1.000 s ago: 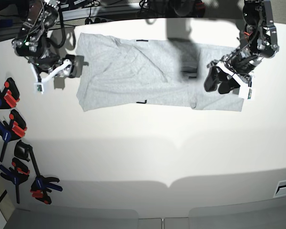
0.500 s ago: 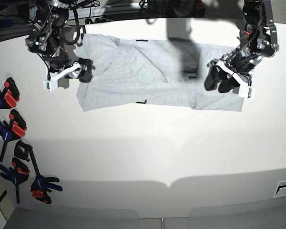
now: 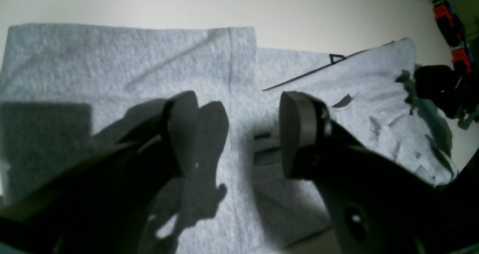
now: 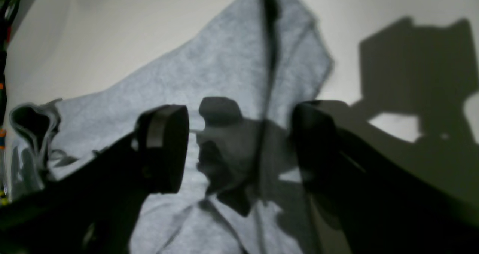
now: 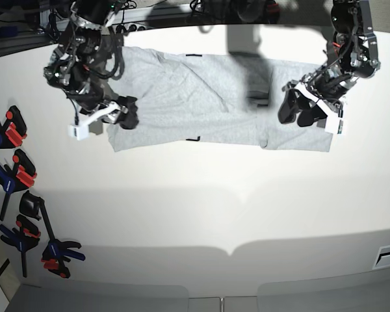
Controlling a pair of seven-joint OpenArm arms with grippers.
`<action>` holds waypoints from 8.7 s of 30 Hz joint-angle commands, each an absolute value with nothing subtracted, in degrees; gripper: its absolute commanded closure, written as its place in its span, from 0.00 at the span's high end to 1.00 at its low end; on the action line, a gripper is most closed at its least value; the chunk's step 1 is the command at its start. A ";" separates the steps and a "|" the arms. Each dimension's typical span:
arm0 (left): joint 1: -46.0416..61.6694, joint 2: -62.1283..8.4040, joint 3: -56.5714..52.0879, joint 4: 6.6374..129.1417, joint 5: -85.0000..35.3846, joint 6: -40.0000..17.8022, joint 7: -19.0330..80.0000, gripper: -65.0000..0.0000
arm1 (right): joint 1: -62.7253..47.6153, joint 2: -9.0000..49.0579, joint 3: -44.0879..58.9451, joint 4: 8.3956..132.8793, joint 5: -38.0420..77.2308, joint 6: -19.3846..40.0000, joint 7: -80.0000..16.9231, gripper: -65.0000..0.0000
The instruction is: Fold the T-shirt properly
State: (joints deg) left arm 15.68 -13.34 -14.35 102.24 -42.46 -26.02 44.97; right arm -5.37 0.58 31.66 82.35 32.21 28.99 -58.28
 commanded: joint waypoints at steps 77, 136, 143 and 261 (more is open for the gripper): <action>-12.82 -16.62 10.17 88.60 -14.31 -14.33 52.45 0.49 | 17.96 -9.00 -0.62 82.39 43.94 26.59 -64.31 0.00; -13.17 -22.57 10.20 88.60 -12.62 -7.05 51.70 0.49 | 8.56 -7.73 -8.05 95.98 15.49 29.74 -62.39 0.00; -13.19 -22.57 10.20 88.60 -12.05 -7.05 50.96 0.49 | 8.36 -9.00 -19.75 95.98 19.97 33.26 -68.97 0.00; 24.12 -25.39 -22.57 117.84 -35.55 -9.37 47.03 0.49 | -19.38 -2.22 5.69 119.33 18.65 33.69 -60.58 0.41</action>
State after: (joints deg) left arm 24.36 -24.75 -22.44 116.86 -35.27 -9.32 48.27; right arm -19.53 -2.17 5.74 118.13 17.61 33.30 -61.52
